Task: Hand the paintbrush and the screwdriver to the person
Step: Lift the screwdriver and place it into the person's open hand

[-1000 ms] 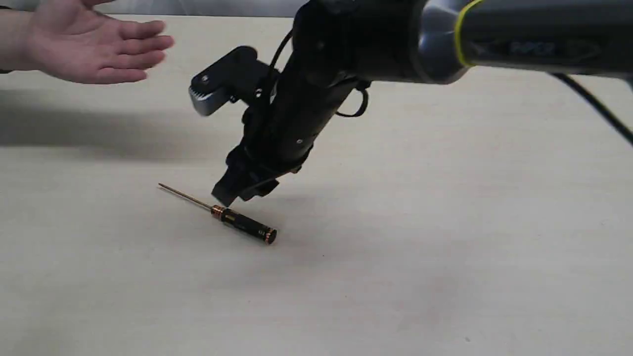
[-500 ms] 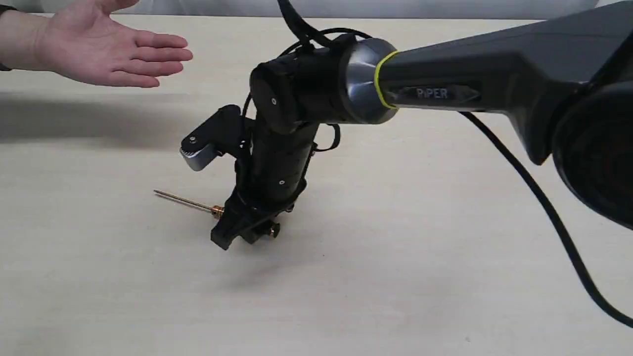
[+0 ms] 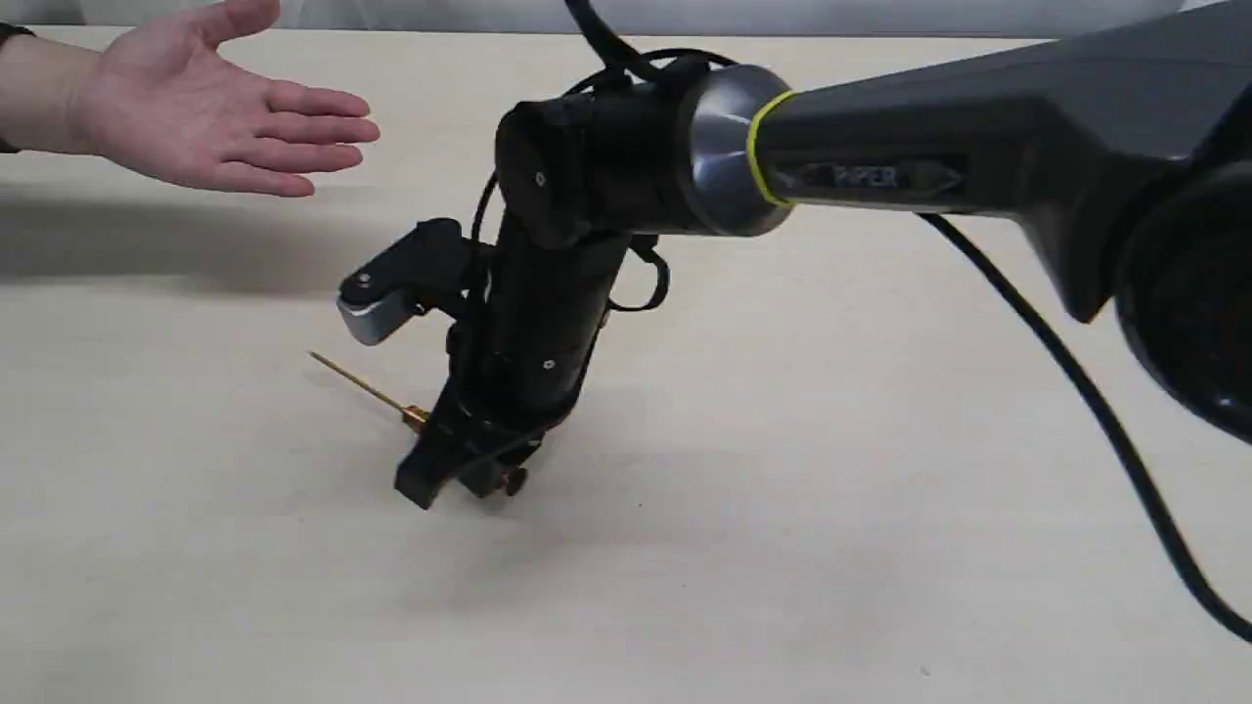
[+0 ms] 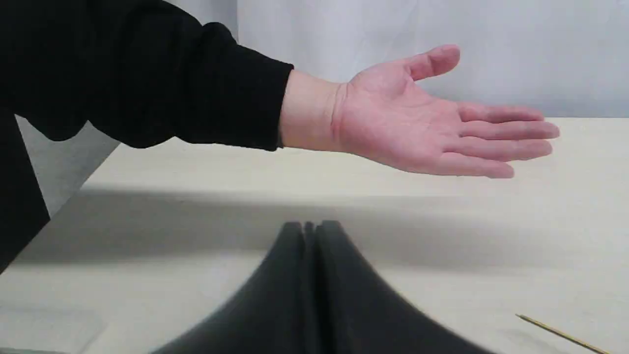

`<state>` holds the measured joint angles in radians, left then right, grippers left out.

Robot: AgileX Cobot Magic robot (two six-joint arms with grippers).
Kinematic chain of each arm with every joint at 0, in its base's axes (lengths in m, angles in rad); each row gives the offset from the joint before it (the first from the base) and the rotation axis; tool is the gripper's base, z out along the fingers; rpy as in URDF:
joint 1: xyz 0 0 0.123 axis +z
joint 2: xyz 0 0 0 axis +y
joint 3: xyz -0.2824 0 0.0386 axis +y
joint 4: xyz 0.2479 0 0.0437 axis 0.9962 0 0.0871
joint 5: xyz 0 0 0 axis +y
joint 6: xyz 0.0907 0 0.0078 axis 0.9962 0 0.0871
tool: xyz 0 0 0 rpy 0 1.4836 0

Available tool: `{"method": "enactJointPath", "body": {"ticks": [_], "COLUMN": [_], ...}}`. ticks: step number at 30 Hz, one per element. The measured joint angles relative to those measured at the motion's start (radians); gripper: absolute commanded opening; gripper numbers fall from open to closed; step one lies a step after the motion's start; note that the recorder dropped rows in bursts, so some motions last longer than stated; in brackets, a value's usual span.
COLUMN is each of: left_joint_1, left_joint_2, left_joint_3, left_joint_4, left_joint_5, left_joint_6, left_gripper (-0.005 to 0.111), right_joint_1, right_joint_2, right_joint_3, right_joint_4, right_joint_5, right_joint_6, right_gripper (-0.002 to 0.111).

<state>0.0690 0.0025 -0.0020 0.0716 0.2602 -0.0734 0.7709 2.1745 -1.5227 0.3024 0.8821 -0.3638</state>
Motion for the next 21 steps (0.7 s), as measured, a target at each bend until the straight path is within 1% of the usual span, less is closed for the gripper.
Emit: {"method": "enactJointPath", "body": {"ticks": [4, 7, 10, 14, 17, 21], "left_joint_1": [0.0, 0.0, 0.0, 0.0, 0.0, 0.0], "left_joint_2": [0.0, 0.0, 0.0, 0.0, 0.0, 0.0], "left_joint_3": [0.0, 0.0, 0.0, 0.0, 0.0, 0.0], "left_joint_4": [0.0, 0.0, 0.0, 0.0, 0.0, 0.0], "left_joint_5": [0.0, 0.0, 0.0, 0.0, 0.0, 0.0], "left_joint_6": [0.0, 0.0, 0.0, 0.0, 0.0, 0.0], "left_gripper": [0.0, 0.0, 0.0, 0.0, 0.0, 0.0], "right_joint_1": [0.0, 0.0, 0.0, 0.0, 0.0, 0.0], "right_joint_2": [-0.108, -0.221, -0.291, -0.295, -0.243, -0.109], "right_joint_3": [0.0, 0.0, -0.037, -0.14, -0.236, -0.361], "right_joint_4": [0.208, 0.285, 0.289, 0.286, 0.262, 0.239], "right_joint_5": [-0.013, -0.093, -0.172, -0.197, -0.201, -0.205], "right_joint_6": [-0.13, -0.187, -0.202, -0.204, -0.182, -0.149], "right_gripper": [0.004, 0.004, 0.004, 0.004, 0.004, 0.004]}}
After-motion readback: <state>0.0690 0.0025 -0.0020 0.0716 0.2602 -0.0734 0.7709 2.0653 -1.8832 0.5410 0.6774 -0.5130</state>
